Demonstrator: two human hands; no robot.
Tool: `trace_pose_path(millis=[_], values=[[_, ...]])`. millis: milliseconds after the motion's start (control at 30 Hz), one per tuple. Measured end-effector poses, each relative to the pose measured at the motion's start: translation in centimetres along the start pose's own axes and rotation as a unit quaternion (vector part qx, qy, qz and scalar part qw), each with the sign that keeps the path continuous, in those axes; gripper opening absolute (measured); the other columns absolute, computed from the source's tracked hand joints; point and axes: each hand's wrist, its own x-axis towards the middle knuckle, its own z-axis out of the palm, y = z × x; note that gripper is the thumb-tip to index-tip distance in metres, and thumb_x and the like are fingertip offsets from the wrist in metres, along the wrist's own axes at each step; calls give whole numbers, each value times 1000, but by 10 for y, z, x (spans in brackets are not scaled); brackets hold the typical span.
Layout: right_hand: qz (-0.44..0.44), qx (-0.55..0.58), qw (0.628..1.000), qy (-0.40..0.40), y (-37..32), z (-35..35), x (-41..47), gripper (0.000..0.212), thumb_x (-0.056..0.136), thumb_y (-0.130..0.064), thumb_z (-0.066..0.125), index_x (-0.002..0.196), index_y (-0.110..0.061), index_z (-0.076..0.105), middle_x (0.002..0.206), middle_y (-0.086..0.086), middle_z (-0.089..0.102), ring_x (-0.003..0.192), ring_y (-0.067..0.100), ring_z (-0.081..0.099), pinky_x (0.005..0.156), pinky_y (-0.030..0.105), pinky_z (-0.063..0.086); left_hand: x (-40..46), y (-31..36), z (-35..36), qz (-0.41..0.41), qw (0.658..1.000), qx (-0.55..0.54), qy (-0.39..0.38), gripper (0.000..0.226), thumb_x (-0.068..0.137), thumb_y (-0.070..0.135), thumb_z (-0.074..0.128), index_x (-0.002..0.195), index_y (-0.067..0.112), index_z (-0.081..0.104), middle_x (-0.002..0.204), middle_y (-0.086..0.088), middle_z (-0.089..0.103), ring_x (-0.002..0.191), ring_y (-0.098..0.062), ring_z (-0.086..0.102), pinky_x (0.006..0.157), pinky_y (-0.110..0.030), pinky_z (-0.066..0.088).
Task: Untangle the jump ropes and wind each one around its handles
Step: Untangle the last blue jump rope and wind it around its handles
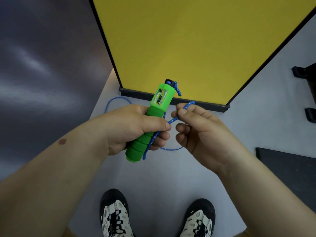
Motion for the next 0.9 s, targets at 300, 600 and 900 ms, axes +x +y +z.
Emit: trace_pose_path(millis=[300, 600, 900], values=[[-48, 45, 993, 99, -8, -10, 8, 8, 96, -16, 64, 100, -20, 70, 95, -4, 72, 62, 7, 50, 59, 22, 44, 1, 0, -1, -5, 1000, 2, -5, 11, 93, 14, 68, 88, 5, 68, 78, -9, 72, 66, -18, 67, 67, -31, 58], [-1, 30, 999, 44, 1, 0, 1, 9, 93, -21, 67, 100, -18, 72, 90, -2, 71, 61, 8, 54, 59, 22, 46, 1, 0, 0, 2, 1000, -2, -1, 10, 93, 14, 68, 87, 5, 68, 77, -8, 72, 67, -18, 68, 67, -32, 57], [-21, -3, 999, 40, 1, 1, 1, 7, 92, -17, 67, 93, -21, 73, 90, -1, 68, 63, 8, 52, 62, 24, 44, 1, -1, -1, -1, 1000, 0, -5, 9, 93, 14, 68, 89, 6, 67, 78, -8, 72, 67, -18, 68, 68, -32, 58]])
